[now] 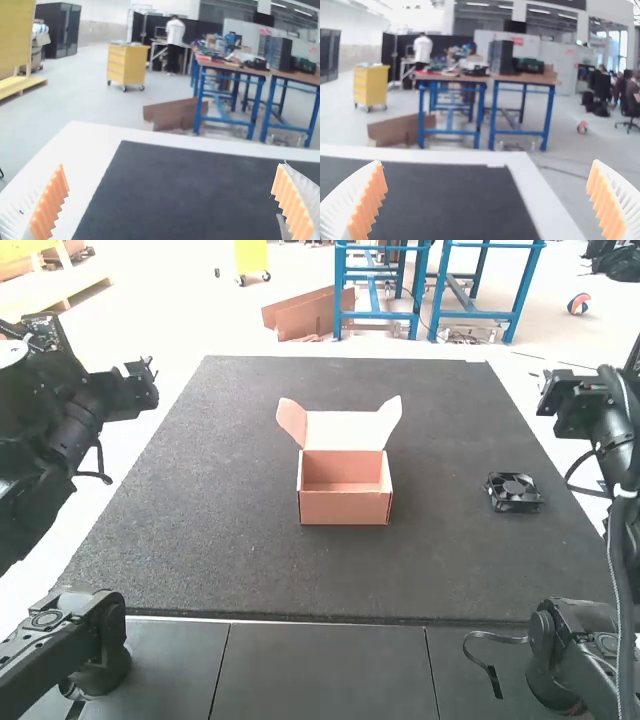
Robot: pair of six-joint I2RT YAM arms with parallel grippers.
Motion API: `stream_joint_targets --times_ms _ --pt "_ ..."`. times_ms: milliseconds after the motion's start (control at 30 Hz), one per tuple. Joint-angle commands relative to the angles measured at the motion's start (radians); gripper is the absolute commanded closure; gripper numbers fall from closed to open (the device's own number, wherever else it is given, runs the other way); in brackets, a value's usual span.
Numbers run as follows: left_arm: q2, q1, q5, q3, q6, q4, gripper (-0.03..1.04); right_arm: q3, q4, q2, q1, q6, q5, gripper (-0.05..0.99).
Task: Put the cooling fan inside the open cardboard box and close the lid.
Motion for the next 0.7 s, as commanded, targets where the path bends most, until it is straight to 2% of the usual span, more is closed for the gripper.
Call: stream_joint_targets --times_ms 0,167,233,267,300,367,400,533,667 --pt "0.084 0.001 -0.038 0.127 0.001 -0.074 0.05 0.151 -0.027 0.132 -0.031 0.075 0.075 0.02" --pt "0.19 -0.001 -0.028 0.242 0.035 -0.202 0.05 0.338 -0.268 0.345 -0.068 0.193 0.078 0.02" --pt "0.228 -0.003 -0.024 0.265 0.087 -0.258 0.05 0.384 -0.366 0.412 -0.075 0.198 0.075 0.02" --pt "0.255 -0.006 -0.021 0.269 0.136 -0.3 0.05 0.396 -0.386 0.443 -0.08 0.201 0.078 0.02" --pt "0.278 -0.01 -0.018 0.268 0.155 -0.355 0.05 0.407 -0.404 0.469 -0.083 0.201 0.081 0.02" --pt "0.314 -0.015 -0.019 0.275 0.152 -0.467 0.05 0.425 -0.45 0.508 -0.088 0.196 0.081 0.02" --pt "0.32 -0.018 -0.019 0.285 0.152 -0.49 0.05 0.434 -0.473 0.524 -0.089 0.196 0.072 0.02" --pt "0.313 -0.021 -0.019 0.309 0.155 -0.524 0.05 0.465 -0.555 0.544 -0.091 0.2 0.025 0.02" --pt "0.314 -0.03 -0.016 0.326 0.17 -0.533 0.05 0.485 -0.644 0.61 -0.086 0.186 0.025 0.04"
